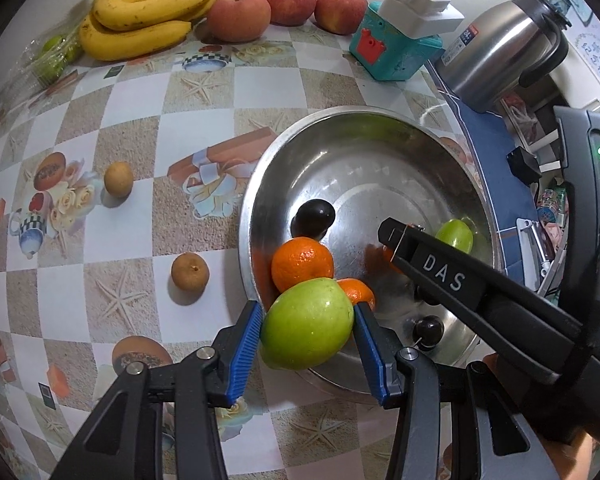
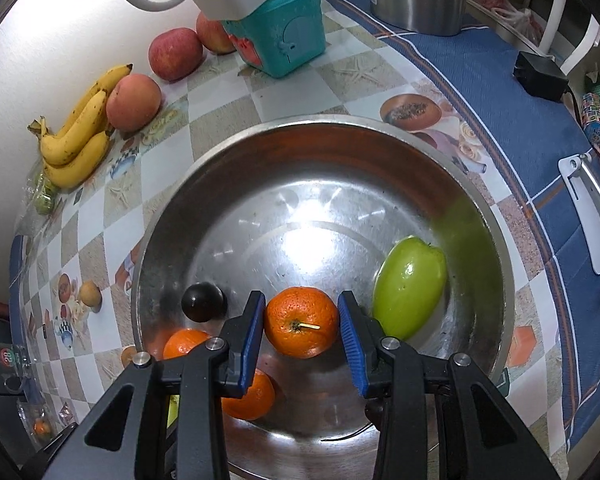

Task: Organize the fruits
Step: 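Open the left tool releasing the apple while the right tool releases the mandarin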

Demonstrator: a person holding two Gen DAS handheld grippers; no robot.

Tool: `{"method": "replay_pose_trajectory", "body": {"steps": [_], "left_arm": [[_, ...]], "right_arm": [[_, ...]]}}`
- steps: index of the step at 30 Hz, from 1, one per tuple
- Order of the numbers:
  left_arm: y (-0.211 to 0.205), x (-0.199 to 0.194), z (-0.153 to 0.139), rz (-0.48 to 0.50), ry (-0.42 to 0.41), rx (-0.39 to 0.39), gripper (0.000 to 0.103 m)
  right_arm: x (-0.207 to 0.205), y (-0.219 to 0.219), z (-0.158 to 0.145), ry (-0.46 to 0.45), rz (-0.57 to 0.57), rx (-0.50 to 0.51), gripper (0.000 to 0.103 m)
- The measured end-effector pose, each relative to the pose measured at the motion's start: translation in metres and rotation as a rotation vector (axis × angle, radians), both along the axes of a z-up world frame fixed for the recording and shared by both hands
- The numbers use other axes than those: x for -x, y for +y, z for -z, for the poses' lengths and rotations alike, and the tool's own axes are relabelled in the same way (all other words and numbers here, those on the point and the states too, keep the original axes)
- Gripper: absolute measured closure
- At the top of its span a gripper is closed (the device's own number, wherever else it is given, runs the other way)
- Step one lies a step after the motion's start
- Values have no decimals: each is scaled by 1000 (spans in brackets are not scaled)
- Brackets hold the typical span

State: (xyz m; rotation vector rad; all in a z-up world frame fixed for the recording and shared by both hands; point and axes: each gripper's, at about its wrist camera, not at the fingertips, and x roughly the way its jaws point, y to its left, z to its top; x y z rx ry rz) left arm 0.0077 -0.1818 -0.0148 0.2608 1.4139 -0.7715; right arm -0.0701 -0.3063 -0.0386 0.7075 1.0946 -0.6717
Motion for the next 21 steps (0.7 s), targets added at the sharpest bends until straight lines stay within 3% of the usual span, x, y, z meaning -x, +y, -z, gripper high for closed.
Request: {"method": "replay_pose_trajectory", "body": {"steps": [8,12,21], "left_arm": [[1,-1,0,-4,4,2,52],[2,-1,-4,-2,4,18,51],[6,-6,-19,-18,-35,47,48]], "right_arm": [[-2,0,3,10,2,-6,63],[-2,0,0,6,0,2,55],[5,-1,-21,-29,25,39,55]]}}
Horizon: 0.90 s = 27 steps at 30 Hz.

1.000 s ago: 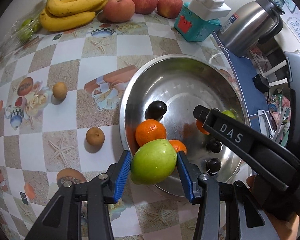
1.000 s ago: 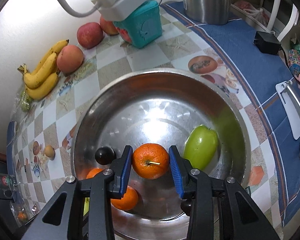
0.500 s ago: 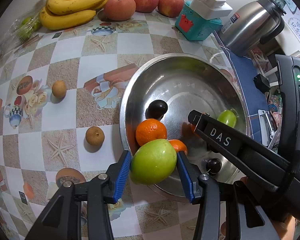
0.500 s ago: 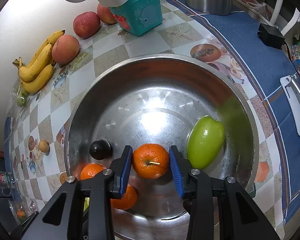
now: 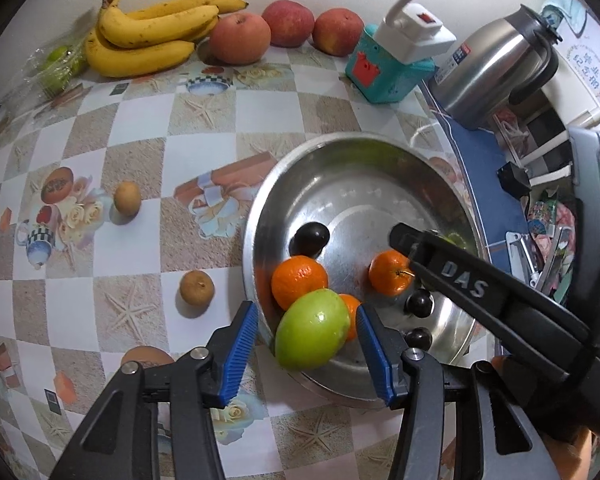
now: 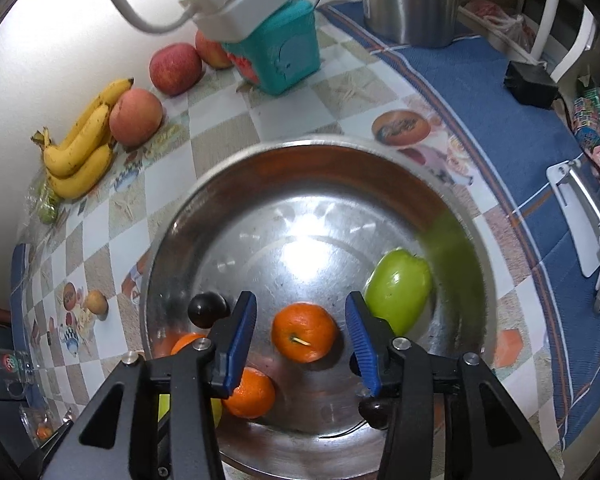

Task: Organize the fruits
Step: 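Open the left tool releasing the apple while the right tool releases the mandarin, then withdraw both open tools from the bowl toward the small brown fruits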

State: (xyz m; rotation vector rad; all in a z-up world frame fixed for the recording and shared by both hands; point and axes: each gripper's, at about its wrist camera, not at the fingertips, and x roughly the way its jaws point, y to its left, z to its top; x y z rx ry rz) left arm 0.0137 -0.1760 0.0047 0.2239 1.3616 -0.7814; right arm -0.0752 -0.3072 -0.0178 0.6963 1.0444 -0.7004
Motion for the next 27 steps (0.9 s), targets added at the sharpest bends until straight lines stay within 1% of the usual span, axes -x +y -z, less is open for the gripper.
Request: {"method": "replay_pose_trajectory", "body": {"steps": [7,16,23,27], "left_arm": [[15,-17,-12,-69,-27,22,48],[45,-51,-16,-197,-38,26,48],[82,-80,-18,-330,-54,28,48],[101,-92,-17,-389,-53,33,48]], "right_arm": [[3,4,-13,-20,6,25,55],[-1,8,-13,-10,-9,25,56],[-17,26,-14,2,-77,34,56],[-27,38,-17,-2,-120,41,56]]}}
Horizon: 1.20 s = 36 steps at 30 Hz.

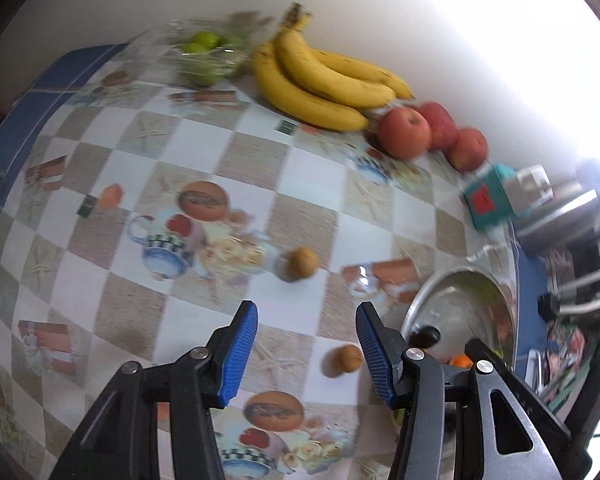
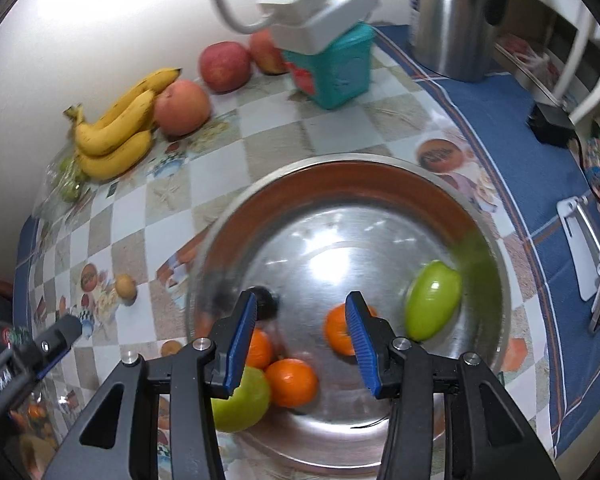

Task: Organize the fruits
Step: 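Withdraw both open tools from the bowl toward the small brown fruits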

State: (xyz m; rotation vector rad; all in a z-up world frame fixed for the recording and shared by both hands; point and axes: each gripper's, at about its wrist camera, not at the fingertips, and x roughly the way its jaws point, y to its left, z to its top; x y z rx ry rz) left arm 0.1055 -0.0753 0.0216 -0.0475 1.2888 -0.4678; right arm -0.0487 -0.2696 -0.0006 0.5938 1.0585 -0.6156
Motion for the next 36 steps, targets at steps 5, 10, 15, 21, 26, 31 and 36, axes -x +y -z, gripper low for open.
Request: {"method": "replay_pose_trajectory", "body": {"steps": [5,10,15,21,26,31,36], "left_arm": [[18,-10,0,-61,-1,5,48],[27,-15,1,-87,8,13,46],[29,-17,6,-109,18,-5,22],[32,-19,16,-143,20,-67,2],[33,-20,18,-155,-5,-117,0],[33,-20,18,-158,-24,-146,0],[32,-19,15,-159,-59,-170,0]], "right_arm": [[-7,10,-3,-5,-37,6,56],[-10,15,-5,-3,-46,17,56],[-10,12,2,21,-34,15,38],[-9,10,4,35,-30,25,28],[-11,12,5,43,-38,37,16],[-11,12,2,26,-42,48,12],[-11,12,1,18,-42,59,9]]}}
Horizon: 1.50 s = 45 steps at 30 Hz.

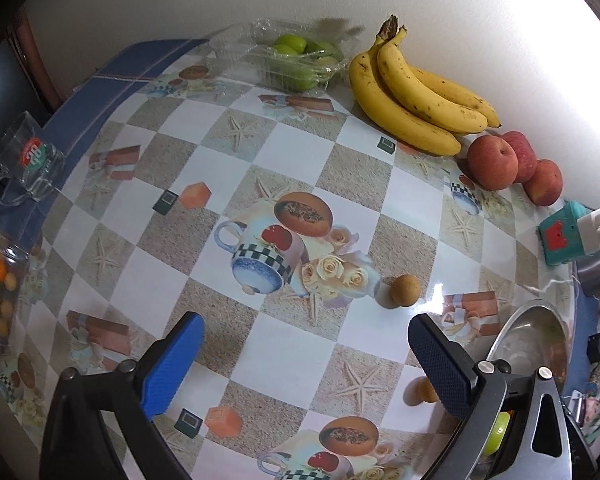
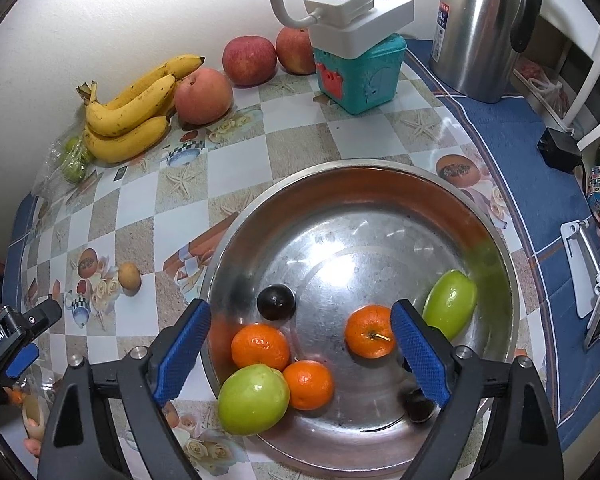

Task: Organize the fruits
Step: 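Withdraw both open tools from the bowl toward the small brown fruits, then lower the right tool onto a small brown round fruit and close it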

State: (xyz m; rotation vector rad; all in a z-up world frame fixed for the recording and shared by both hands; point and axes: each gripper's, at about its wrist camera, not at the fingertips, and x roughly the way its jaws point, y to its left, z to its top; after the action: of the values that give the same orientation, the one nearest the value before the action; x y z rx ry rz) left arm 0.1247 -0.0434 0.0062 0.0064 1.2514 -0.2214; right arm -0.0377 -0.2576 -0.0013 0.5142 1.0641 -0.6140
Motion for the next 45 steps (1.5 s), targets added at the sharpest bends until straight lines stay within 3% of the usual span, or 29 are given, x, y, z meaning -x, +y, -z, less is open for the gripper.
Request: {"method": "replay_pose_trajectory", "body": {"steps": [11,25,32,41,45], "left_arm": [[2,0,-7,14,-12,10,0],[28,-10,-27,32,-134,-108,0],[36,-13,-22,19,-97,-64,0],[33,-15,-6,23,-37,-46,0],[30,-16,0,31,-17,-48,0]], "right_arm": [[-4,4,0,-8,-14,12,9],[-45,63,-5,-75,-208,-29,9],[-61,90,5,-45,-288,-33,9],[-64,96,20,-4,-301,-50,9],[-65,97,22,-3,-304,-50,15]]}}
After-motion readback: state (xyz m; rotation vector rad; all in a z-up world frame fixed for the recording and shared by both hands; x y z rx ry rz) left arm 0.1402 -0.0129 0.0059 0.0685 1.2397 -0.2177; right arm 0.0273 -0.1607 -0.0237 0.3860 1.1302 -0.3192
